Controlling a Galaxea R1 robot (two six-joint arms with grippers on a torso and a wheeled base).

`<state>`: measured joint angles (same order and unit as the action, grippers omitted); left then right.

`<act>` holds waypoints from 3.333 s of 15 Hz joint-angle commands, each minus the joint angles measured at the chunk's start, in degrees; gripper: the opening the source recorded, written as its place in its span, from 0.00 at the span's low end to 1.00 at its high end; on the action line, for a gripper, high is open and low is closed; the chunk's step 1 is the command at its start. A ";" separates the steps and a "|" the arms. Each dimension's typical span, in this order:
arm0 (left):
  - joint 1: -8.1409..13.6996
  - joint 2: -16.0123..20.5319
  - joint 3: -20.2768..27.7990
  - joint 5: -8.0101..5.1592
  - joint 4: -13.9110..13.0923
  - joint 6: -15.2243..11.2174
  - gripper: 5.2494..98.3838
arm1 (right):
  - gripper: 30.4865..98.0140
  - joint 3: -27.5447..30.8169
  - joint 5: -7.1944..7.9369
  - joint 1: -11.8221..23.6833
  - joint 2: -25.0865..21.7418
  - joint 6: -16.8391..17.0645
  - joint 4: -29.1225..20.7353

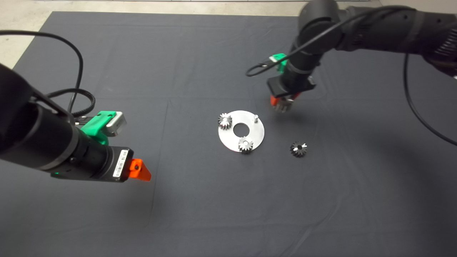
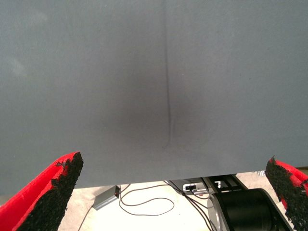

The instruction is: Remove an incorrectly installed larger gear and replace it with the correct smaller gear

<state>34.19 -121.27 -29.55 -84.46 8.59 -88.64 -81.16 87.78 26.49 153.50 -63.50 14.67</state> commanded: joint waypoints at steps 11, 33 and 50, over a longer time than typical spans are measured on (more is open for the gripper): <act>0.70 0.11 0.21 -0.36 0.46 0.13 0.99 | 0.28 1.82 7.14 -0.14 -4.91 0.31 1.86; 0.70 0.02 -0.49 -0.36 0.55 1.19 0.99 | 0.30 -1.70 7.14 -4.78 -6.40 0.48 1.77; 0.70 0.11 0.12 -0.18 0.46 1.01 0.99 | 0.56 10.40 7.06 2.17 -5.67 -4.41 -13.08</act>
<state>34.19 -121.27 -30.12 -84.42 8.77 -87.62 -75.79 87.59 26.28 147.63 -65.44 6.26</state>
